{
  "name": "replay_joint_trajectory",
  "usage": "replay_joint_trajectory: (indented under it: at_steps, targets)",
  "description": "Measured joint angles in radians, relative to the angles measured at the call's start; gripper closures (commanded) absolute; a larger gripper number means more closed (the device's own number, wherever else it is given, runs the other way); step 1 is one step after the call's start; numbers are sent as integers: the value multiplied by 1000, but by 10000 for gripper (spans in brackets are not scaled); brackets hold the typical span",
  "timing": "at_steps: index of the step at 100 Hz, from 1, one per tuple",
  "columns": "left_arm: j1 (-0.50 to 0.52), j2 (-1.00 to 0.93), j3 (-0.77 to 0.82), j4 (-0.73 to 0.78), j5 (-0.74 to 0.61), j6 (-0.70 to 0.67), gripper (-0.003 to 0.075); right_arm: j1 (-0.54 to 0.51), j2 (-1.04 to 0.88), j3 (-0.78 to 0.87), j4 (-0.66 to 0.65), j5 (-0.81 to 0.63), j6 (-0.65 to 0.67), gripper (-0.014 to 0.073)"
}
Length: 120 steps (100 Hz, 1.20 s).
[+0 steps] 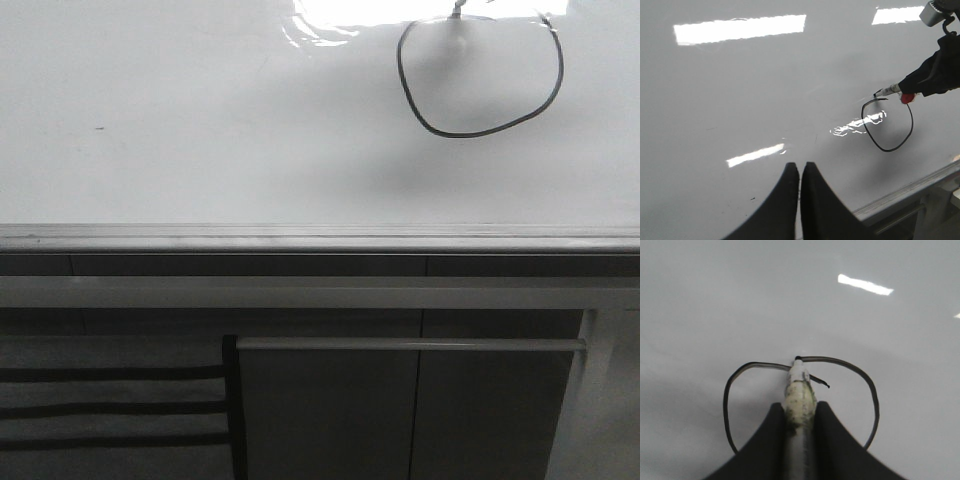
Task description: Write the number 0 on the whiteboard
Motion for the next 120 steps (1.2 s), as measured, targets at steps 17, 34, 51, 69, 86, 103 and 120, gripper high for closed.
replay_joint_trajectory:
  at_steps: [17,34,51,69,86,103,120]
  targets:
    - [0,0,0,0,0,0,740,9,-85,7,17,0,-18,643]
    - [0,0,0,0,0,0,740,44,-324,7,65,2,-89,643]
    - [0,0,0,0,0,0,740,46,-543,4,65,57,-126,643]
    - [0,0,0,0,2,0,740,46,-664,16,95,144,-163,643]
    - [0,0,0,0,-39,0,739,46,-691,79,247,167,-269,643]
    - [-10,0,0,0,-79,0,591,46,-691,168,447,127,-395,644]
    - [-111,29,-34,0,-66,0,346,46,-686,225,738,39,-688,644]
